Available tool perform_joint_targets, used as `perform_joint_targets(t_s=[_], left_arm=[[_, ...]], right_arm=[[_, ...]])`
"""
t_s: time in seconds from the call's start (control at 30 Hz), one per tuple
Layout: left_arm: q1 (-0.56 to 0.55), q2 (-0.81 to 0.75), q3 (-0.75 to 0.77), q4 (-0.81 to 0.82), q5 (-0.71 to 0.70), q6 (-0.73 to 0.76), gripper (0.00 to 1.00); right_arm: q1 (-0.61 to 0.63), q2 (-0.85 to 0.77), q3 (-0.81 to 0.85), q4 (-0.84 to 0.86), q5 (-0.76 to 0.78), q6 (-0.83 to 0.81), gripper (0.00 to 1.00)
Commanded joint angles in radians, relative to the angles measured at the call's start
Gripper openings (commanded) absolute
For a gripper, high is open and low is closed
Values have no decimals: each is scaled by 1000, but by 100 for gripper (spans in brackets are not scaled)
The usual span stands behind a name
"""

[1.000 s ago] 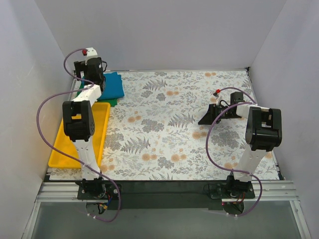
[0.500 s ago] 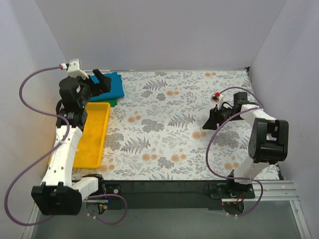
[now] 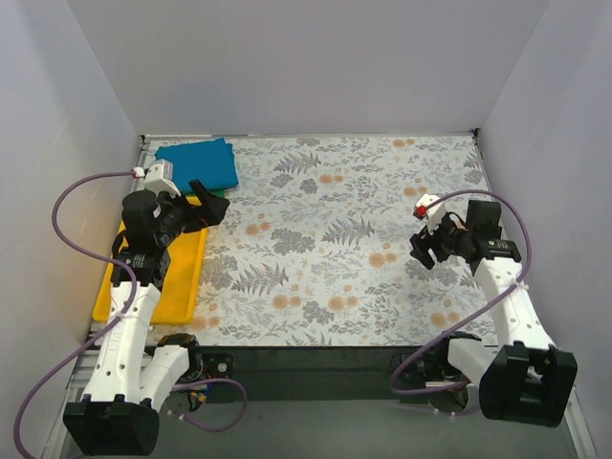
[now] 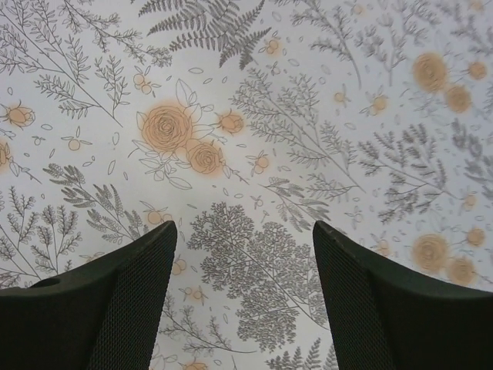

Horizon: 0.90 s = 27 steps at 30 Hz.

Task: Fold and stack the t-shirts
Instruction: Neatly place the folded tshirt to the corner

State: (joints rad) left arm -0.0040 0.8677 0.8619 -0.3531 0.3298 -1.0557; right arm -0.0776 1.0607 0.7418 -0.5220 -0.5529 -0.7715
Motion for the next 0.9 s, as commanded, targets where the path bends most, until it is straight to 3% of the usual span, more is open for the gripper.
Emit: perform_joint_targets(t_s=[0.0, 0.03, 0.13, 0.3, 0.5, 0.67, 0.87], left_arm=[[1, -27, -11, -38, -72, -44, 91], [1, 6, -1, -50, -195, -82, 91], [2, 141, 47, -28, -282, -110, 91], [166, 437, 189, 91, -157, -174, 84], [317, 733, 429, 88, -172, -182, 78], [357, 948, 644, -9, -183, -165, 67], [357, 1093, 738, -66, -238, -153, 60]], right_arm=[[-1, -100, -5, 47, 2, -22, 78], [-1, -119, -22, 45, -19, -25, 79], [4, -162, -64, 19, -117, -49, 80], [25, -134, -88, -4, -226, -51, 80], [36, -71, -67, 4, -277, -31, 80], [50, -39, -56, 5, -259, -20, 80], [55, -27, -58, 4, -240, -15, 80]])
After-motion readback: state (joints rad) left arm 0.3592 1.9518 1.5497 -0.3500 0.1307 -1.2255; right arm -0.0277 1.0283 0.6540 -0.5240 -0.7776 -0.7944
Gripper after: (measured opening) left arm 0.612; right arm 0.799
